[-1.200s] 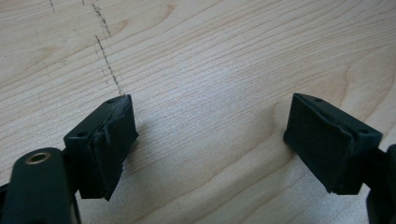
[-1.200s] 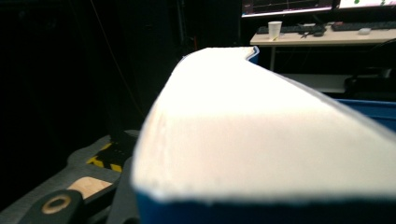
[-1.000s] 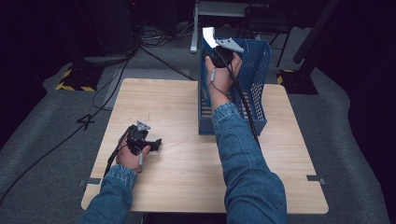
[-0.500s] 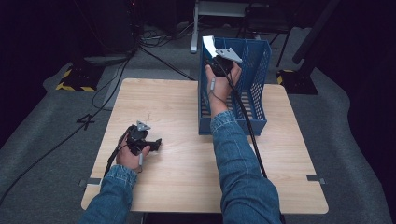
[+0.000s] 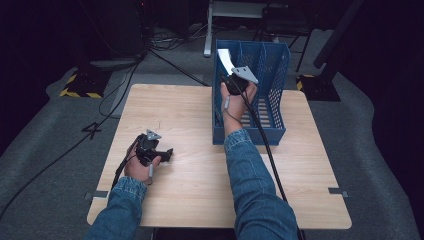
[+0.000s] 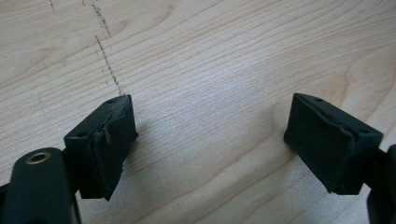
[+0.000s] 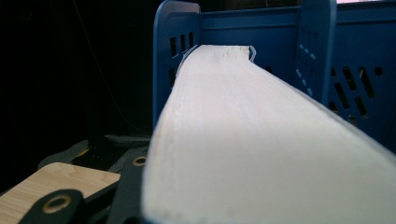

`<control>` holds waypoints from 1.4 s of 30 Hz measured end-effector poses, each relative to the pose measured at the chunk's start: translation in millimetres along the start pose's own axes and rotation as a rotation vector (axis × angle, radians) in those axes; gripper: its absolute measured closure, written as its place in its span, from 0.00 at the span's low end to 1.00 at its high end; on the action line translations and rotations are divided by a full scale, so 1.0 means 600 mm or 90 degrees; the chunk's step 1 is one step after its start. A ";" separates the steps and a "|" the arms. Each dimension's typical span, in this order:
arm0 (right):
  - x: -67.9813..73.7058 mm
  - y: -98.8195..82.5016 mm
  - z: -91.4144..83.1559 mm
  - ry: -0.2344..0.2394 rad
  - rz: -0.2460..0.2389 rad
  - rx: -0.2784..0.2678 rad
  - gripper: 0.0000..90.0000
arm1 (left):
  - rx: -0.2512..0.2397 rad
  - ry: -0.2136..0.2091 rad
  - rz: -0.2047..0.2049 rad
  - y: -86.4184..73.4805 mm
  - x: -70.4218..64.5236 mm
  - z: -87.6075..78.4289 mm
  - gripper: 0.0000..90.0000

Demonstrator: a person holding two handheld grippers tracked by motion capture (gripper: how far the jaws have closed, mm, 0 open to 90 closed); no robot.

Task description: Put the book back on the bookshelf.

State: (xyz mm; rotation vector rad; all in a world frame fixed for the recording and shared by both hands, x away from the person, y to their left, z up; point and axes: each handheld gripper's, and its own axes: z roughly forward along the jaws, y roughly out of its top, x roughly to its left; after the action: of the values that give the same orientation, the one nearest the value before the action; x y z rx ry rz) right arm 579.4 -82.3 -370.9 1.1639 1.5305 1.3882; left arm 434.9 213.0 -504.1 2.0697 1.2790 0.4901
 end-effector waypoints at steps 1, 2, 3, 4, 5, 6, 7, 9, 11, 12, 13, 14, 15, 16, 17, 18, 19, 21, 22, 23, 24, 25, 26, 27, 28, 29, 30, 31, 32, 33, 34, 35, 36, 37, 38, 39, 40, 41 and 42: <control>0.000 0.000 0.000 0.000 0.000 0.000 0.66 | 0.000 0.000 0.000 0.000 0.000 0.000 0.18; 0.001 -0.001 0.000 -0.001 -0.004 -0.001 0.66 | 0.000 0.001 0.000 0.000 0.000 0.000 0.18; 0.005 -0.002 0.001 -0.002 -0.005 -0.003 0.67 | 0.000 0.001 0.000 0.000 0.000 0.000 0.18; 0.006 -0.002 0.004 -0.003 -0.001 -0.007 0.67 | 0.000 0.000 -0.001 0.000 0.000 0.000 0.18; 0.008 -0.002 0.008 -0.006 0.001 -0.008 0.66 | 0.000 0.001 -0.001 0.000 0.000 0.000 0.18; 0.009 -0.002 0.013 -0.006 0.001 -0.013 0.66 | 0.000 0.001 -0.001 0.000 0.000 0.000 0.18; 0.010 -0.001 0.018 -0.008 0.001 -0.012 0.66 | 0.000 0.002 0.000 0.000 0.000 0.000 0.18; 0.014 0.001 0.023 -0.010 0.003 -0.012 0.66 | 0.000 0.001 0.000 0.000 0.000 0.000 0.18; 0.021 -0.001 0.024 -0.008 -0.010 -0.013 0.66 | 0.000 0.001 0.000 0.000 0.000 0.000 0.18; 0.024 -0.002 0.023 -0.011 -0.014 -0.013 0.66 | 0.000 0.000 -0.001 0.000 0.000 0.000 0.18; 0.025 -0.003 0.023 -0.011 -0.018 -0.015 0.65 | 0.000 0.001 -0.001 0.000 0.000 0.000 0.18; 0.024 -0.003 0.021 -0.013 -0.024 -0.013 0.64 | 0.000 0.000 -0.001 0.000 0.000 0.000 0.18; 0.023 -0.002 0.020 -0.014 -0.028 -0.008 0.63 | 0.000 0.000 -0.001 0.000 0.000 0.000 0.18; 0.021 -0.001 0.017 -0.010 -0.035 0.003 0.59 | 0.000 0.000 -0.001 0.000 0.000 0.000 0.18; 0.020 0.001 0.015 -0.007 -0.040 0.011 0.57 | 0.000 0.000 -0.001 0.000 0.000 0.000 0.18; 0.018 0.003 0.013 -0.004 -0.042 0.017 0.53 | 0.000 0.000 -0.001 0.000 0.000 0.000 0.18; 0.015 0.006 0.011 0.009 -0.042 0.023 0.48 | 0.000 -0.001 -0.001 -0.001 -0.001 0.000 0.18; 0.011 0.012 0.004 0.025 -0.036 0.037 0.43 | -0.001 -0.001 -0.003 -0.004 -0.002 -0.003 0.18; 0.009 0.017 -0.003 0.032 -0.034 0.042 0.41 | -0.001 -0.002 0.001 -0.005 -0.002 -0.005 0.18; 0.009 0.019 -0.007 0.033 -0.036 0.043 0.41 | 0.001 -0.003 0.001 -0.008 -0.003 -0.008 0.18; 0.007 0.024 -0.014 0.037 -0.037 0.047 0.41 | 0.000 -0.002 0.002 -0.012 -0.003 -0.011 0.18; 0.004 0.026 -0.021 0.037 -0.033 0.049 0.41 | -0.001 -0.003 0.002 -0.015 -0.003 -0.014 0.18; 0.001 0.029 -0.027 0.041 -0.028 0.048 0.41 | 0.000 -0.003 0.002 -0.017 -0.003 -0.016 0.18; -0.002 0.031 -0.033 0.042 -0.024 0.048 0.41 | 0.001 -0.006 0.000 -0.020 -0.003 -0.019 0.18; -0.006 0.035 -0.043 0.048 -0.019 0.047 0.40 | 0.001 -0.003 0.000 -0.022 -0.003 -0.021 0.18; -0.009 0.038 -0.050 0.059 -0.015 0.048 0.40 | 0.000 -0.003 0.000 -0.024 -0.004 -0.023 0.18; -0.011 0.040 -0.056 0.065 -0.015 0.054 0.40 | -0.001 -0.002 0.001 -0.026 -0.004 -0.024 0.18; -0.013 0.042 -0.062 0.070 -0.018 0.060 0.40 | 0.000 -0.003 0.001 -0.028 -0.004 -0.026 0.18; -0.016 0.045 -0.072 0.077 -0.025 0.072 0.40 | 0.000 -0.005 0.002 -0.030 -0.003 -0.028 0.18; -0.019 0.048 -0.082 0.081 -0.029 0.081 0.40 | -0.001 -0.005 0.000 -0.032 -0.003 -0.029 0.18; -0.023 0.052 -0.093 0.089 -0.033 0.087 0.40 | 0.000 -0.006 0.000 -0.032 -0.003 -0.030 0.18; -0.026 0.054 -0.101 0.093 -0.036 0.089 0.39 | 0.001 -0.004 0.002 -0.033 -0.003 -0.031 0.18; -0.030 0.056 -0.111 0.100 -0.037 0.092 0.39 | 0.001 -0.006 0.002 -0.034 -0.003 -0.032 0.18; -0.030 0.056 -0.111 0.100 -0.037 0.092 0.39 | 0.001 -0.006 0.002 -0.034 -0.003 -0.032 0.18; -0.035 0.060 -0.124 0.109 -0.041 0.093 0.39 | 0.000 -0.006 0.005 -0.034 -0.002 -0.032 0.18; -0.041 0.064 -0.140 0.118 -0.045 0.093 0.39 | 0.001 -0.008 0.006 -0.034 -0.002 -0.033 0.18; -0.044 0.065 -0.149 0.122 -0.047 0.092 0.39 | 0.002 -0.010 0.009 -0.035 -0.001 -0.033 0.18; -0.048 0.067 -0.159 0.128 -0.048 0.091 0.39 | 0.002 -0.012 0.009 -0.035 -0.001 -0.033 0.18; -0.056 0.069 -0.175 0.139 -0.046 0.094 0.39 | 0.002 -0.012 0.009 -0.035 -0.001 -0.033 0.18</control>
State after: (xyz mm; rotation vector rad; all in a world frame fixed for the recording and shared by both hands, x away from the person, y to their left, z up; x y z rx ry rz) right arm 496.1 -146.8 -317.9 1.0594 1.8374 1.4092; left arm 409.0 225.8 -504.3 2.0821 1.2558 0.4739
